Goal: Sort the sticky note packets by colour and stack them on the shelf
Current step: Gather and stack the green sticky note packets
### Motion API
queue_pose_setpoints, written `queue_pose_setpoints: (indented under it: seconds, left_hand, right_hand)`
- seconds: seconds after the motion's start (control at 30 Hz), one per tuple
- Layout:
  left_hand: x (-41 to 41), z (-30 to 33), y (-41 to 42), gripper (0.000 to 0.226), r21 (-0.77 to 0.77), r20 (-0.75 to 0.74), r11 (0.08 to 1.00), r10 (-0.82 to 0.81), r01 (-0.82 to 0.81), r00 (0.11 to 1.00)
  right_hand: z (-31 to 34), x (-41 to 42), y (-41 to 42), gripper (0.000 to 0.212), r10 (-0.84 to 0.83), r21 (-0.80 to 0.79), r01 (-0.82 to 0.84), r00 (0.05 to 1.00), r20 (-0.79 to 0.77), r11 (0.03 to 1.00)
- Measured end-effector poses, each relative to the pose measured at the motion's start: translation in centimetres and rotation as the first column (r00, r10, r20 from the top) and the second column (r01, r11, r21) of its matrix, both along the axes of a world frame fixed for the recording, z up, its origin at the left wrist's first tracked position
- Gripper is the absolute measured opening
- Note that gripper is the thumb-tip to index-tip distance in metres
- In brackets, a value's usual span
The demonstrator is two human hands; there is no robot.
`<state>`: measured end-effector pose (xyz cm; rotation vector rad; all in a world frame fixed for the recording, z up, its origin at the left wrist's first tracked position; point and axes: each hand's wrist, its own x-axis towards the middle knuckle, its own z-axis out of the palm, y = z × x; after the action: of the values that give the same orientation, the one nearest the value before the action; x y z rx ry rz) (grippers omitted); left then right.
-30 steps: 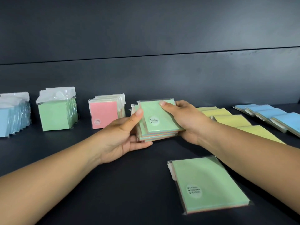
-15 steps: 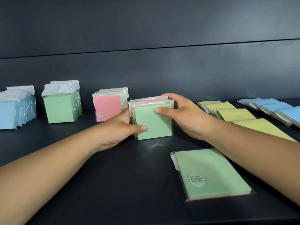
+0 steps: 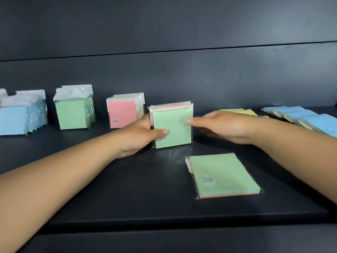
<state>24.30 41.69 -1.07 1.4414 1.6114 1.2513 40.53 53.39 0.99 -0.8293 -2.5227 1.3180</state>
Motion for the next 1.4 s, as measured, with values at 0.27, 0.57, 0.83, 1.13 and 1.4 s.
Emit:
queue_pose_setpoints:
  seconds: [0.27, 0.57, 0.83, 1.13, 1.4]
  left_hand:
    - [1.4, 0.6, -0.6, 0.032, -0.046, 0.078, 0.999, 0.017, -0.013, 0.997]
    - [2.4, 0.4, -0.9, 0.033, -0.046, 0.1, 0.999, 0.013, -0.009, 0.995]
    - [1.3, 0.4, -1.1, 0.025, -0.04, 0.146, 0.999, -0.01, 0.016, 0.989]
    - [0.6, 0.3, -1.1, 0.089, -0.036, 0.115, 0.984, -0.17, 0.176, 0.979]
    - [1.6, 0.2, -1.0, 0.059, -0.006, -0.107, 0.985, -0.171, 0.172, 0.979]
  right_hand:
    - [-0.1, 6.4, -3.4, 0.092, -0.059, 0.414, -0.114, 0.922, 0.382, 0.903]
    - [-1.4, 7.7, -4.9, 0.042, -0.139, 0.339, 0.064, 0.969, 0.202, 0.939]
    - [0.1, 6.6, -3.4, 0.042, -0.22, 0.302, 0.279, 0.952, -0.215, 0.912]
    - [0.4, 2.2, -2.9, 0.041, -0.103, 0.371, 0.2, 0.959, -0.264, 0.907]
    - [-0.9, 0.7, -3.5, 0.043, -0.049, 0.25, 0.151, 0.928, -0.371, 0.956]
